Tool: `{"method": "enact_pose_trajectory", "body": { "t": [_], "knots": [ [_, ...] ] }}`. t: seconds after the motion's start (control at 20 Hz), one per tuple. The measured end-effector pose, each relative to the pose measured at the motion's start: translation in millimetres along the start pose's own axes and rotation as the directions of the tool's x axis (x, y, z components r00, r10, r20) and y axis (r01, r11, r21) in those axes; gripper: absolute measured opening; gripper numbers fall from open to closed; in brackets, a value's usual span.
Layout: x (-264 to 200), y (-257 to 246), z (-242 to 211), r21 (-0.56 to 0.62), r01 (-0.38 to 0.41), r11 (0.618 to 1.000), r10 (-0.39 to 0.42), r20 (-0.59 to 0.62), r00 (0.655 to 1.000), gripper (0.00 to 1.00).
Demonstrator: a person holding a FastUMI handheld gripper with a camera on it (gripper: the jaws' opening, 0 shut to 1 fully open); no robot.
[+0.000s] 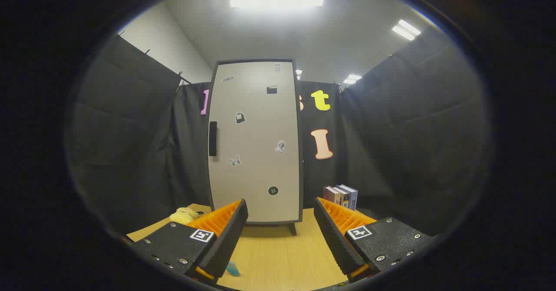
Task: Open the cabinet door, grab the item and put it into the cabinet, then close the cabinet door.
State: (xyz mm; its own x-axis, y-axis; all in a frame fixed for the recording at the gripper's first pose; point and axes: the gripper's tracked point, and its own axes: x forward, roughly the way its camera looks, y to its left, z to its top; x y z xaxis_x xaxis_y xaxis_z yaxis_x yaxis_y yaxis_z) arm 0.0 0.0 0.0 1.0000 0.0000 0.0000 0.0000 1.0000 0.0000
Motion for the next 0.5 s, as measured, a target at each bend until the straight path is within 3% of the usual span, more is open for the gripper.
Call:
{"method": "enact_pose_trajectory", "body": {
  "t": [0.5],
  "knots": [
    [3.4,0.3,2.1,-0.002,-0.009,1.000,0.009,0.005,1.000,0.95]
  ]
}}
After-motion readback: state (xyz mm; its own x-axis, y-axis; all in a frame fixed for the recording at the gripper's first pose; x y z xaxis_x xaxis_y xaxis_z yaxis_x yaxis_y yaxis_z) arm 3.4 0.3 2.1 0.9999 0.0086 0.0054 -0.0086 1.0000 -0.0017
